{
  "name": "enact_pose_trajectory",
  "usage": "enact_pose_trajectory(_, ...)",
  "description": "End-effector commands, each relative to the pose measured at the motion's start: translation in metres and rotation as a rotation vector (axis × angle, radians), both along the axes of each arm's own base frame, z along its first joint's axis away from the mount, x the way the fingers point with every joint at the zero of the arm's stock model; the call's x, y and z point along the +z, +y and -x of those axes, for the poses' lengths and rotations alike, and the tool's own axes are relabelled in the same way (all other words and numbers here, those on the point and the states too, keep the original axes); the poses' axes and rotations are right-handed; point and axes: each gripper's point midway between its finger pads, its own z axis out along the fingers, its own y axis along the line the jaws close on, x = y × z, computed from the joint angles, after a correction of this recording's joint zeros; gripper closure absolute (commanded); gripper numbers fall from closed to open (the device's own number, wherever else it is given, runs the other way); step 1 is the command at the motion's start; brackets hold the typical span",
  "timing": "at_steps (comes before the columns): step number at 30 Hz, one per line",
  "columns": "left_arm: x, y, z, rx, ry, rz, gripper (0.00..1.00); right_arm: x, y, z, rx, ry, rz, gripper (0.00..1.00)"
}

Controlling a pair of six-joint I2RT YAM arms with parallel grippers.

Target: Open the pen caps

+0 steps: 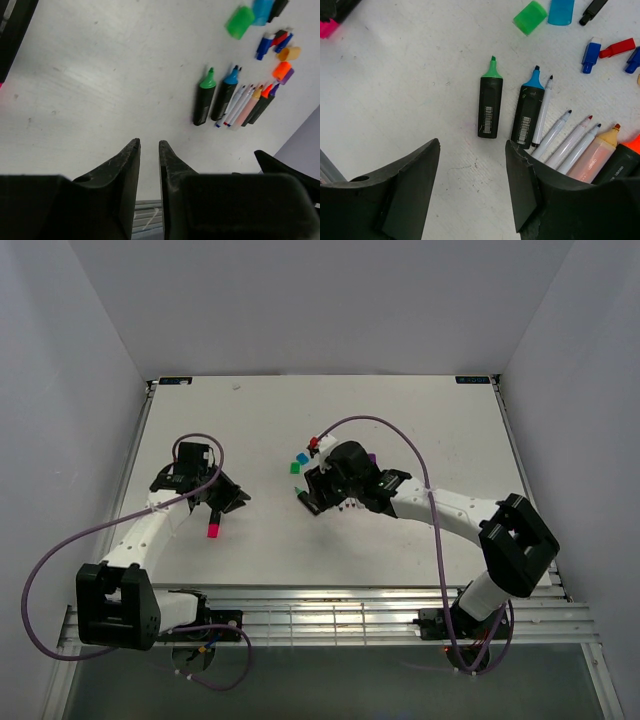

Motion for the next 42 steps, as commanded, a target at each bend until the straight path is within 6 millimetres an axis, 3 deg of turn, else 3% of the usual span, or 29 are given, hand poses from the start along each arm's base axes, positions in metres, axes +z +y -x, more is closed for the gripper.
enact_pose_trajectory(1,-0.005,-0.002,0.014,0.066,0.029,0.053,0.68,0.016,0.004,0.010,0.030,-0.011,-0.068,0.39)
enact_pose_trajectory(5,-0.035,0.007,0.040,0.123,0.110,0.023,0.73,0.016,0.000,0.015,0.030,-0.011,-0.076,0.38)
enact_pose_trajectory(12,-0.058,0.031,0.050,0.199,0.183,-0.093,1.00,0.020,-0.007,0.021,0.024,-0.030,-0.105,0.39)
enact_pose_trajectory(18,-0.076,0.049,0.055,0.260,0.252,-0.142,1.00,0.016,-0.012,0.026,0.024,-0.022,-0.107,0.39)
enact_pose_trajectory(24,-0.081,0.088,0.057,0.374,0.269,-0.219,1.00,0.014,-0.012,0.027,0.028,-0.022,-0.107,0.39)
enact_pose_trajectory(38,-0.098,0.113,0.055,0.390,0.322,-0.278,1.00,0.007,-0.011,0.025,0.029,-0.016,-0.091,0.39)
enact_pose_trajectory(42,-0.103,0.134,0.054,0.429,0.346,-0.303,1.00,0.006,-0.010,0.025,0.032,-0.011,-0.091,0.39)
